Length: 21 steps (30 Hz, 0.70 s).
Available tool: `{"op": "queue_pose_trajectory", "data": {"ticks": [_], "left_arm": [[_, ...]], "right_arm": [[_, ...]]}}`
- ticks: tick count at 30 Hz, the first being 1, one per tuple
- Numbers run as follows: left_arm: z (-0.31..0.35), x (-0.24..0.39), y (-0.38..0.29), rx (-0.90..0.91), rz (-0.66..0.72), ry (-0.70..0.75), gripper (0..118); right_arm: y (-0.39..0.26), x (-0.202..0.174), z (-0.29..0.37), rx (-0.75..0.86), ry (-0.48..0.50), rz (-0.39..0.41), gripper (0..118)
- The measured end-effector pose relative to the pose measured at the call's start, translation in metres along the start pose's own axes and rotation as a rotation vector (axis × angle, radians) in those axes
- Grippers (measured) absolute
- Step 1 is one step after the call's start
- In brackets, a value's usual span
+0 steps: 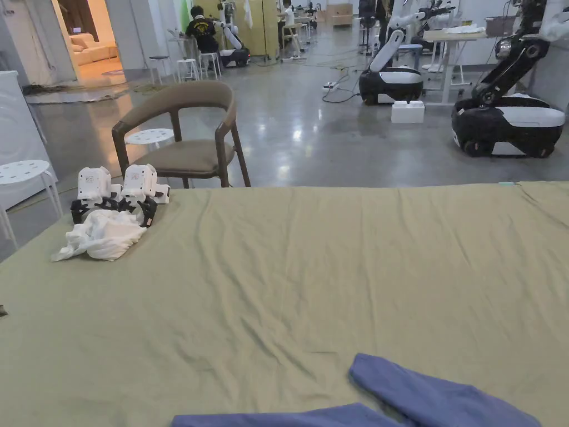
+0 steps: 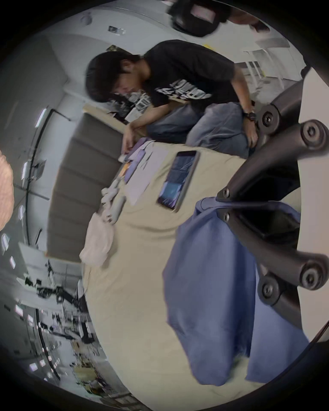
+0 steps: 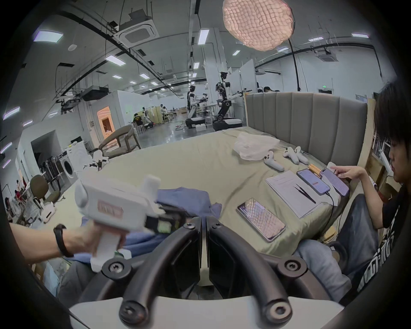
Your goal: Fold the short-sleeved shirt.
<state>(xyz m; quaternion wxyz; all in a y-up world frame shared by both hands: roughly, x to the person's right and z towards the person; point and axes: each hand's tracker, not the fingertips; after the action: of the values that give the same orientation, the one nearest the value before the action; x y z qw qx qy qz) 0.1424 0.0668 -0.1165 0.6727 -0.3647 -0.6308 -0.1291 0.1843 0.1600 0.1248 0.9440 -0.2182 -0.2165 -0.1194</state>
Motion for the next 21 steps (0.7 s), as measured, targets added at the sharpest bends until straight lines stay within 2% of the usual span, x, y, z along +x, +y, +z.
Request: {"op": "queue_pose_trajectory", "data": {"ticks": [2, 3, 4, 6, 10, 12, 13, 14, 18, 21], "left_arm": [[-0.001, -0.001, -0.007, 0.007, 0.044, 0.02, 39], [0.006, -0.006, -0.007, 0.012, 0.096, 0.018, 64], [0.019, -0.014, -0.005, 0.039, 0.136, 0.04, 79], [0.057, -0.028, 0.0, 0.118, 0.15, 0.108, 78], [0.176, -0.034, 0.003, 0.35, 0.075, 0.322, 78], [0.234, -0.015, -0.003, 0.437, -0.035, 0.477, 78], [0.261, -0.006, -0.008, 0.487, -0.122, 0.6, 78], [0.288, 0.004, -0.015, 0.536, -0.15, 0.672, 78], [0.376, 0.039, -0.046, 0.705, -0.051, 0.813, 75], [0.417, 0.066, -0.08, 0.846, -0.029, 0.814, 65]], "right_arm": [[0.001, -0.003, 0.001, 0.002, 0.007, 0.018, 2], [0.002, -0.005, 0.002, 0.004, 0.016, 0.024, 2], [0.003, -0.009, 0.003, 0.011, 0.031, 0.03, 2], [0.006, -0.016, 0.005, 0.037, 0.062, 0.046, 2], [0.016, -0.038, 0.006, 0.068, 0.141, 0.057, 2], [0.022, -0.05, 0.005, 0.09, 0.177, 0.071, 2], [0.025, -0.057, 0.006, 0.102, 0.187, 0.075, 2], [0.029, -0.064, 0.006, 0.116, 0.199, 0.077, 2], [0.049, -0.086, 0.011, 0.181, 0.276, 0.093, 2], [0.061, -0.097, 0.018, 0.224, 0.298, 0.133, 2]]}}
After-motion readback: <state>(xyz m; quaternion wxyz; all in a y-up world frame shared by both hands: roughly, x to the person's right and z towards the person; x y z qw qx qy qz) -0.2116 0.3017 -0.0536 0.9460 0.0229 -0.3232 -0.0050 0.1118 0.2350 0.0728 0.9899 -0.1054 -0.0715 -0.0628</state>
